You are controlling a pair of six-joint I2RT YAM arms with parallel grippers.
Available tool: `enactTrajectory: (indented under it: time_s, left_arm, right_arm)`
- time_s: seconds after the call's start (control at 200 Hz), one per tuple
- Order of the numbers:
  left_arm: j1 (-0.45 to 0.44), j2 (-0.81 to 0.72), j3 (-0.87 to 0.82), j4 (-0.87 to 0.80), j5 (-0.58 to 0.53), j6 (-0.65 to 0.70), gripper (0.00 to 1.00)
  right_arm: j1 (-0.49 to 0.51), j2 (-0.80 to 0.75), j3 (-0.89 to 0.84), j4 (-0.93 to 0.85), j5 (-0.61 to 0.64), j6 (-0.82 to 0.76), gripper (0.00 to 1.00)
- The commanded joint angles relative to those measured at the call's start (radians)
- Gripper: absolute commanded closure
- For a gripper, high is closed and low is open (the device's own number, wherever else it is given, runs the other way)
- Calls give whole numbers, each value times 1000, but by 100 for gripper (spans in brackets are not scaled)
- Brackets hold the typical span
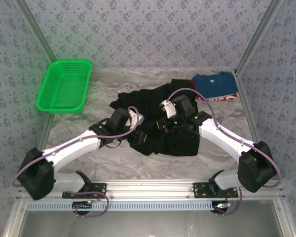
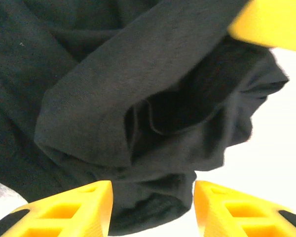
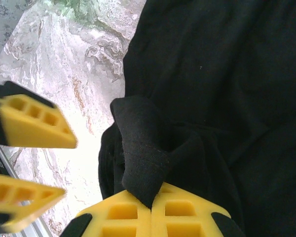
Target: Fold the inside-out t-shirt
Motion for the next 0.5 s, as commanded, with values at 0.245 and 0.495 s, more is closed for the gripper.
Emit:
enactTrajectory:
  time_s: [0.245, 0.495]
  left_arm:
    - [-34, 197, 124, -10, -98, 131, 50]
    - [-57, 254, 136, -29, -139, 173, 45]
  right_arm:
    - [-29, -14, 17, -47, -26, 17, 100]
    - [-40, -18, 11, -44, -32, 18, 100]
